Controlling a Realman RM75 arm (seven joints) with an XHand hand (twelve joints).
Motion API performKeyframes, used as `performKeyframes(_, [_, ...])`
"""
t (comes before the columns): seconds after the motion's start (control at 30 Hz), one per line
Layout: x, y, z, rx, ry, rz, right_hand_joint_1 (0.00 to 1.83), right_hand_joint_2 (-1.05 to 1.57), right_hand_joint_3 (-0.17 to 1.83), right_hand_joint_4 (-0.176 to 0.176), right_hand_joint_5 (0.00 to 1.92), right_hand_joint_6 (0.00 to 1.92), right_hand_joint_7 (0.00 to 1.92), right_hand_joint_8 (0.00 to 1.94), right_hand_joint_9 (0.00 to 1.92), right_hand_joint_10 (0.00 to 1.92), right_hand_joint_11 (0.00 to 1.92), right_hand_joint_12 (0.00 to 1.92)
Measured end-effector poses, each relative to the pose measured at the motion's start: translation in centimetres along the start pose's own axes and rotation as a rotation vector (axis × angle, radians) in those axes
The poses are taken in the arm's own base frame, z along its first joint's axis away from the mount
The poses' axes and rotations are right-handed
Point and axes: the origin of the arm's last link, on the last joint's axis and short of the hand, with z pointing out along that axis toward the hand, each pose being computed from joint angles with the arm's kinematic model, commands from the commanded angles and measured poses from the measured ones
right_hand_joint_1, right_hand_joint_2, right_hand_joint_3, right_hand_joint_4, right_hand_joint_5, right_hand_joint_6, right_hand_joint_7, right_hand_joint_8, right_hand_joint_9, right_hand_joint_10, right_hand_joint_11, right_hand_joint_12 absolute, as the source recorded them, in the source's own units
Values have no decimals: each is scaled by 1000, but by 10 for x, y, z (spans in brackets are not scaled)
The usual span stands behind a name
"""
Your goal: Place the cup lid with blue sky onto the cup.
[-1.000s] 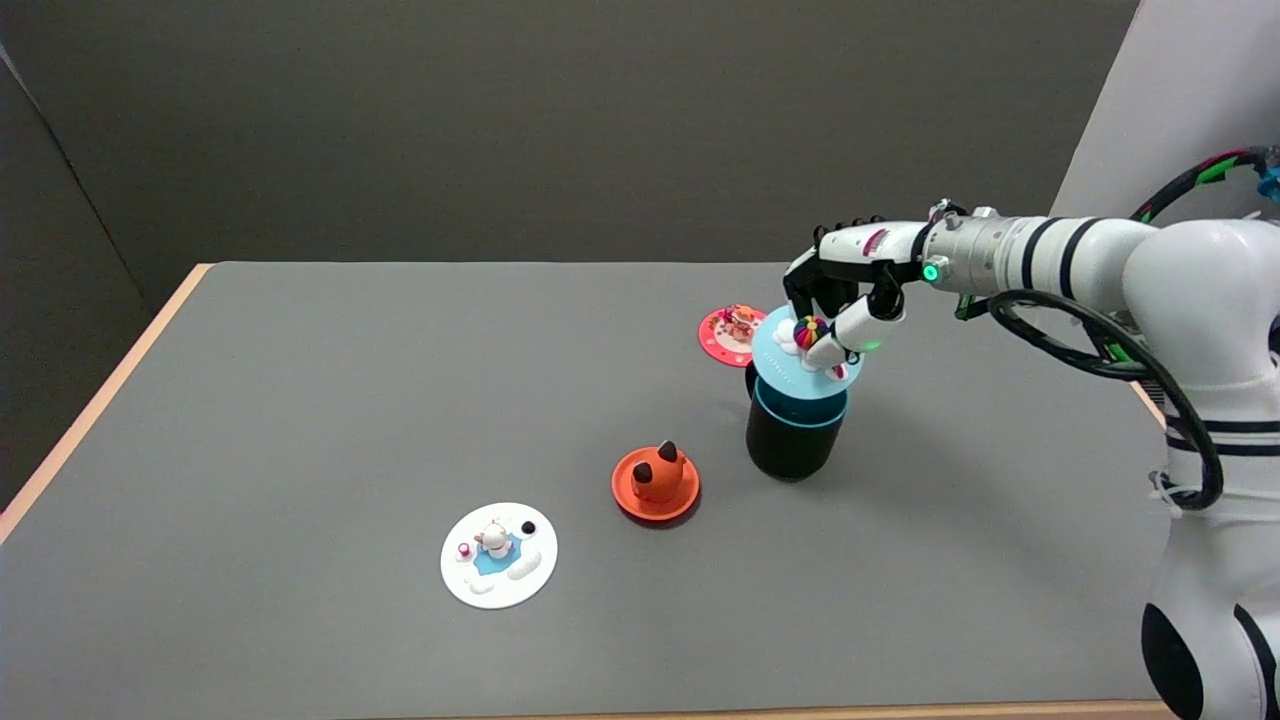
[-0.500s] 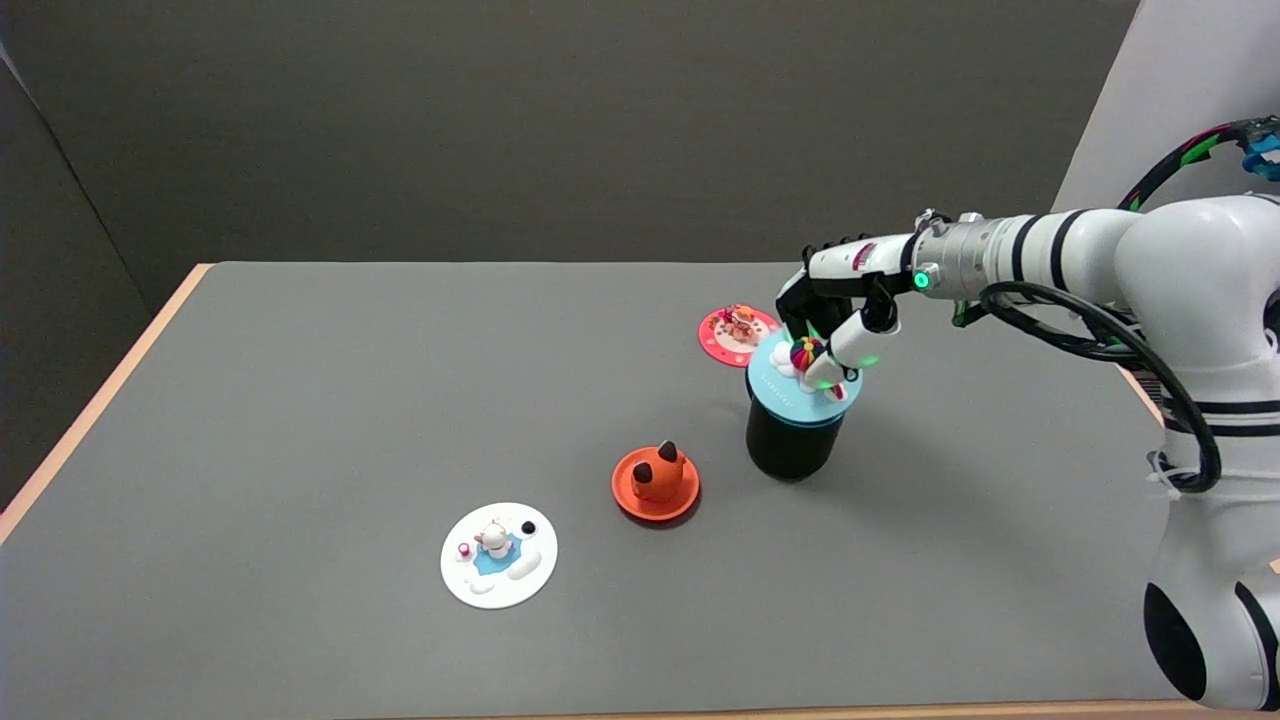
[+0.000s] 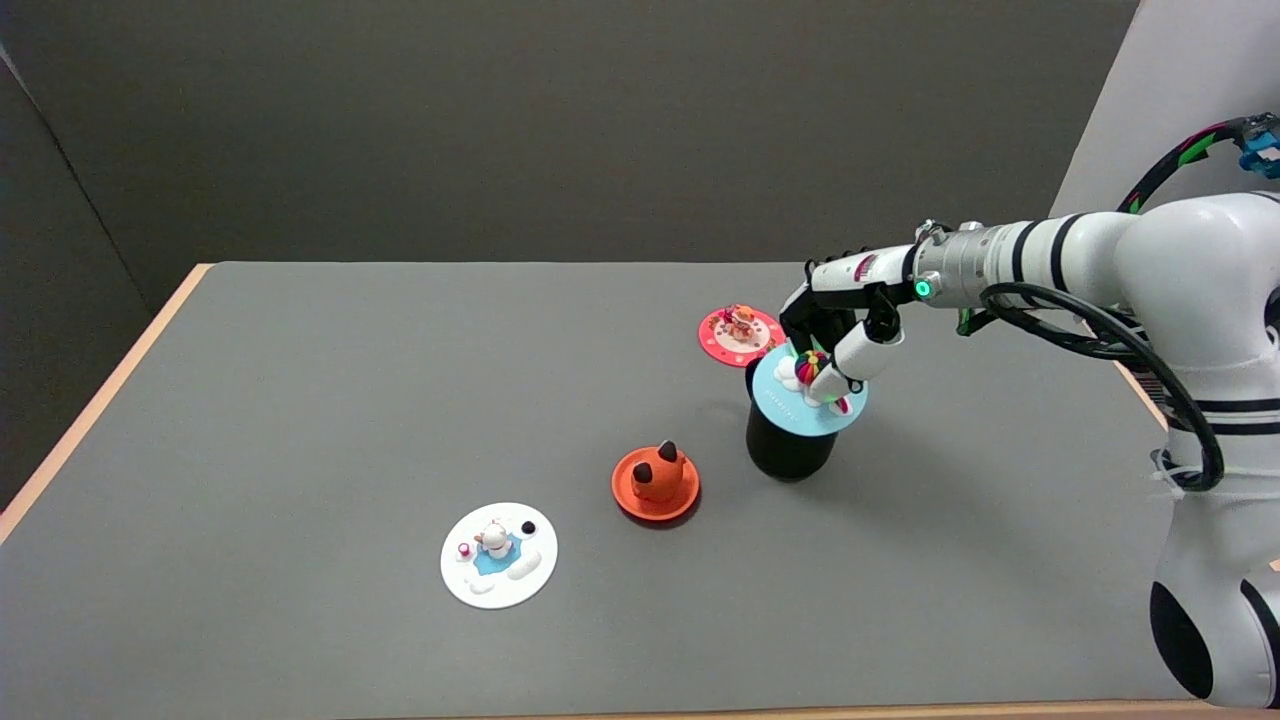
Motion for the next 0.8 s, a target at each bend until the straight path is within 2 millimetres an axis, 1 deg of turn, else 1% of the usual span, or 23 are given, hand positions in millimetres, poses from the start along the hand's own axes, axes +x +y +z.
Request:
performKeyframes(0.07, [0, 0, 0, -1, -2, 1, 1024, 1286, 229, 40, 508, 1752, 537, 1708, 299, 1544, 282, 1486])
performKeyframes(0.13, [-1, 0, 0, -1, -4, 2, 1024, 1285, 227, 41, 508, 1744, 540, 1701, 296, 1502, 284, 1474])
performKeyframes(0.17, [-1, 0, 0, -2, -5, 2, 1029, 1344, 111, 38, 495, 1731, 525, 1696, 372, 1359, 368, 1337])
performKeyframes(0.2, [-1, 0, 0, -2, -6, 2, 1022, 1292, 215, 38, 504, 1740, 538, 1704, 307, 1472, 295, 1456])
performKeyframes(0.23, [-1, 1, 0, -2, -7, 3, 1020, 1339, 121, 37, 499, 1743, 533, 1710, 332, 1412, 318, 1392])
performKeyframes(0.27, [-2, 1, 0, -2, -7, 3, 1015, 1305, 198, 41, 497, 1749, 534, 1715, 311, 1467, 298, 1453])
performKeyframes(0.37, [-2, 1, 0, -3, -9, 4, 1015, 1286, 239, 41, 498, 1748, 532, 1717, 294, 1497, 280, 1489])
performKeyframes(0.4, [-2, 1, 0, -3, -10, 4, 1008, 1307, 204, 40, 492, 1752, 524, 1720, 291, 1487, 278, 1480])
performKeyframes(0.47, [-3, 1, 0, -3, -11, 4, 1020, 1285, 237, 39, 501, 1750, 532, 1714, 287, 1495, 272, 1491])
performKeyframes(0.57, [-3, 1, 1, -3, -12, 4, 1008, 1327, 170, 40, 489, 1769, 517, 1729, 297, 1457, 277, 1452])
performKeyframes(0.6, [-3, 1, 1, -3, -13, 4, 1011, 1312, 199, 40, 490, 1770, 518, 1726, 284, 1482, 262, 1479])
performKeyframes(0.67, [-3, 1, 1, -3, -11, 3, 1009, 1326, 170, 40, 489, 1768, 518, 1727, 297, 1451, 276, 1445])
performKeyframes(0.7, [-3, 1, 1, -2, -11, 3, 1012, 1312, 197, 40, 489, 1771, 518, 1726, 283, 1479, 261, 1475])
performKeyframes(0.8, [-2, 0, 1, -2, -6, 1, 1008, 1329, 164, 40, 489, 1768, 517, 1728, 298, 1442, 278, 1438])
